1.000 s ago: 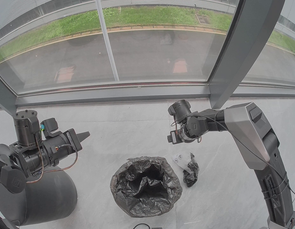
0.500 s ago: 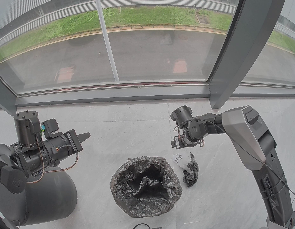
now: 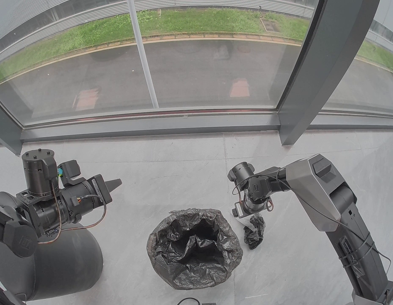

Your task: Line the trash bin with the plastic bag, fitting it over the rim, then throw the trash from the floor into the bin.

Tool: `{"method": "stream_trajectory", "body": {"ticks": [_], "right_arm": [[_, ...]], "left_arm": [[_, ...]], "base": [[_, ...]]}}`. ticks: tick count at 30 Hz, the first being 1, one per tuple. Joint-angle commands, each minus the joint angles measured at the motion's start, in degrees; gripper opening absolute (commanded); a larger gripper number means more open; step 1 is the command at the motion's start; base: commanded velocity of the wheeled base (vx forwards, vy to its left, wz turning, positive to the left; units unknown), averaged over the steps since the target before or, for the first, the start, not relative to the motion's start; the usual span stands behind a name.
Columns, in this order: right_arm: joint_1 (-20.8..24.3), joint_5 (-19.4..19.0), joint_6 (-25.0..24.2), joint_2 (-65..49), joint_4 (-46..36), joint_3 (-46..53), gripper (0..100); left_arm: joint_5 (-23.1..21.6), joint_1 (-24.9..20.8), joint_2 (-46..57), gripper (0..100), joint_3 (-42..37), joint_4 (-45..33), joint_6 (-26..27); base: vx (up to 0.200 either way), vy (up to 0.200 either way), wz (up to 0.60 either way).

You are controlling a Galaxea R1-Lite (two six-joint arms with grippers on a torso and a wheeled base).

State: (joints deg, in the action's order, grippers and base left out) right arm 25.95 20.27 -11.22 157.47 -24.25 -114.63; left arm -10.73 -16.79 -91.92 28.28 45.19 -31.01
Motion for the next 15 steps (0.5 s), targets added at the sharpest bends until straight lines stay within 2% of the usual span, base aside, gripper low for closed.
{"method": "stream_trajectory", "body": {"ticks": [1, 11, 15], "right_arm": [[-0.8, -0.1, 0.4, 3.2, -1.8, 0.0, 100], [-1.3, -0.3, 0.8, 10.8, -9.9, 0.0, 100], [-2.2, -0.2, 0.2, 11.0, -8.9, 0.0, 100]], "left_arm": [[-0.1, 0.0, -0.3, 0, 0.0, 0.0, 0.0], [0.0, 0.0, -0.4, 0, -0.1, 0.0, 0.0], [0.0, 0.0, -0.5, 0, -0.1, 0.0, 0.0]], "base": [[0.0, 0.0, 0.0], [0.0, 0.0, 0.0], [0.0, 0.0, 0.0]]}}
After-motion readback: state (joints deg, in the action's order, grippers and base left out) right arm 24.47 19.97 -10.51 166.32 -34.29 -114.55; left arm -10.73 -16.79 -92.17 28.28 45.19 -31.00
